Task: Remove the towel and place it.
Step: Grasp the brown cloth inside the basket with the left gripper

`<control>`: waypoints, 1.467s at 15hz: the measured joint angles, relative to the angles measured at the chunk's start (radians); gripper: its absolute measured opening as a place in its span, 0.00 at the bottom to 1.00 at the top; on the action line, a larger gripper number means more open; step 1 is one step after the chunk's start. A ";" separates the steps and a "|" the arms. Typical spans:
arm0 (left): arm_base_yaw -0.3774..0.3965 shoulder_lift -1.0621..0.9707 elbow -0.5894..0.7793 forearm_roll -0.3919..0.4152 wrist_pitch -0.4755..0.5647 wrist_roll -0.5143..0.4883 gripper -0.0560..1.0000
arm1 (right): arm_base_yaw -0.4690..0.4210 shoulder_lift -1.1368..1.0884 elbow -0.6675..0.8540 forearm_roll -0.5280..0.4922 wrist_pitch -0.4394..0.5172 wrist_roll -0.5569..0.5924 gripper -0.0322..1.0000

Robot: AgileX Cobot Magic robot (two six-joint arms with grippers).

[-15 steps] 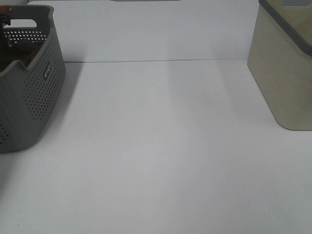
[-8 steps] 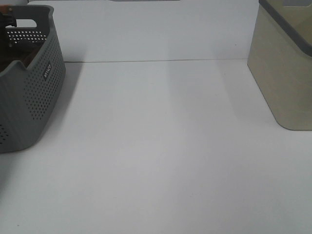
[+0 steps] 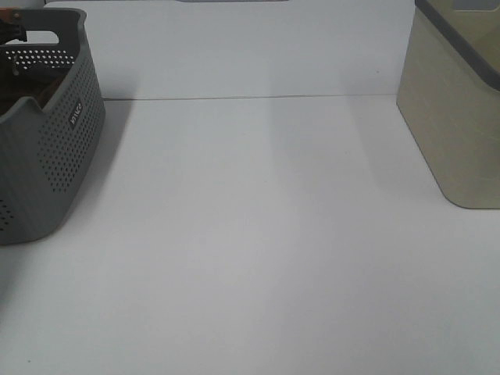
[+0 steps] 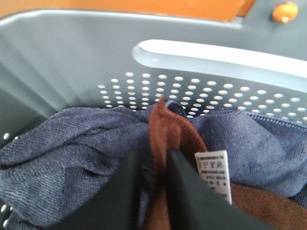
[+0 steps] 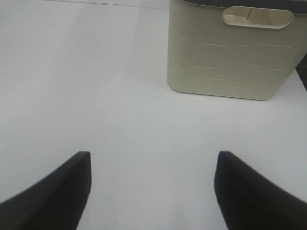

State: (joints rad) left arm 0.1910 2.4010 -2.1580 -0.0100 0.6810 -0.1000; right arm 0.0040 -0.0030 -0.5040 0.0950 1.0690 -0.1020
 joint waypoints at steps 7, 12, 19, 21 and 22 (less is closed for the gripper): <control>0.000 -0.005 0.000 0.000 0.000 0.024 0.05 | 0.000 0.000 0.000 0.000 0.000 0.000 0.70; 0.000 -0.058 0.000 -0.007 0.005 0.043 0.05 | 0.000 0.000 0.000 0.000 0.000 0.000 0.70; 0.000 -0.203 0.000 -0.146 0.047 0.161 0.05 | 0.000 0.000 0.000 0.000 0.000 0.000 0.70; -0.002 -0.269 0.000 -0.192 0.047 0.200 0.05 | 0.000 0.000 0.000 0.000 0.000 0.000 0.70; -0.007 -0.304 0.000 -0.206 0.047 0.221 0.05 | 0.000 0.000 0.000 0.000 0.000 0.000 0.70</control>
State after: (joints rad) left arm 0.1840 2.0970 -2.1580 -0.2160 0.7280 0.1210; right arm 0.0040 -0.0030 -0.5040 0.0950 1.0690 -0.1020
